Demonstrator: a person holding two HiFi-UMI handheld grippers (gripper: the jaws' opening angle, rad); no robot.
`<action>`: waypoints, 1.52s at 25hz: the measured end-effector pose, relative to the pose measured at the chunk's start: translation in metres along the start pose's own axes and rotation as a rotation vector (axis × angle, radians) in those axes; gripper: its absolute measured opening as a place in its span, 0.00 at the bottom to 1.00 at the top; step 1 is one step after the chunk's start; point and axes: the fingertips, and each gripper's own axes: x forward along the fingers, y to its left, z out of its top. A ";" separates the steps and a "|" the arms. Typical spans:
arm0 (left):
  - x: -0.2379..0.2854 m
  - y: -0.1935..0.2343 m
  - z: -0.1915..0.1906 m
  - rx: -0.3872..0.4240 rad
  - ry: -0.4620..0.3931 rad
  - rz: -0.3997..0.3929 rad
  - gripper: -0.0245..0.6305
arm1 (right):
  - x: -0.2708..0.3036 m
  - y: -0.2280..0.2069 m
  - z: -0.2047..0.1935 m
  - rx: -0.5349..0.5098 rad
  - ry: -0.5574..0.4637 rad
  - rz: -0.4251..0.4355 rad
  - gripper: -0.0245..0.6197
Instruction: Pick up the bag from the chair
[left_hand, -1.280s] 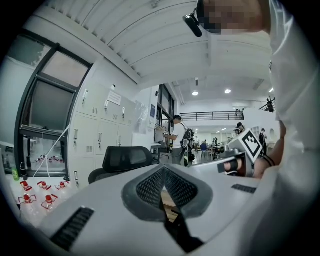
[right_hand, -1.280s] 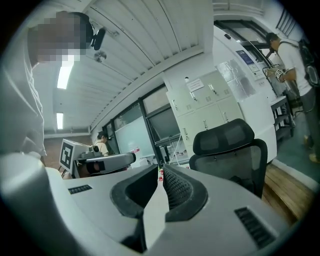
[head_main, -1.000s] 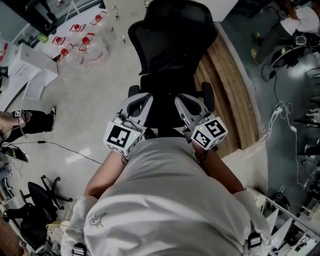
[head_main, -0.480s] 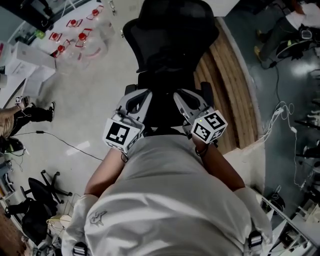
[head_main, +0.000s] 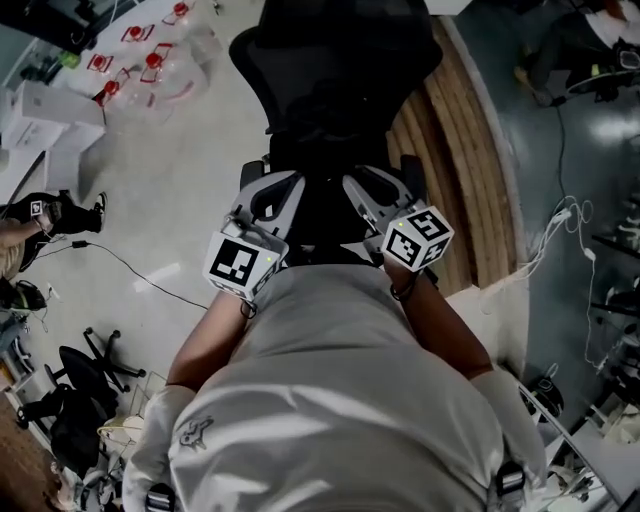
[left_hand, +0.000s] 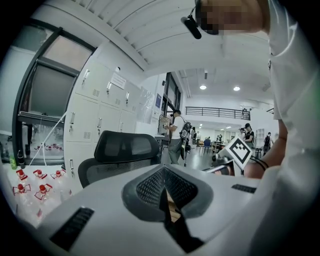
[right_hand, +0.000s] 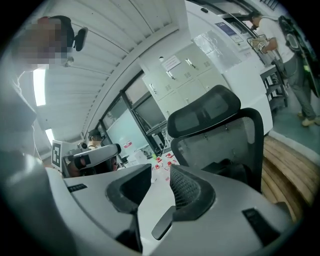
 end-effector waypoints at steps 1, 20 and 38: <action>0.004 0.001 -0.001 -0.001 -0.002 0.002 0.05 | 0.001 -0.005 -0.001 0.020 0.002 0.003 0.22; 0.059 0.024 -0.047 -0.044 0.090 0.008 0.05 | 0.044 -0.078 -0.040 0.168 0.106 0.049 0.28; 0.087 0.041 -0.088 -0.094 0.161 0.047 0.05 | 0.081 -0.112 -0.053 0.251 0.084 0.143 0.30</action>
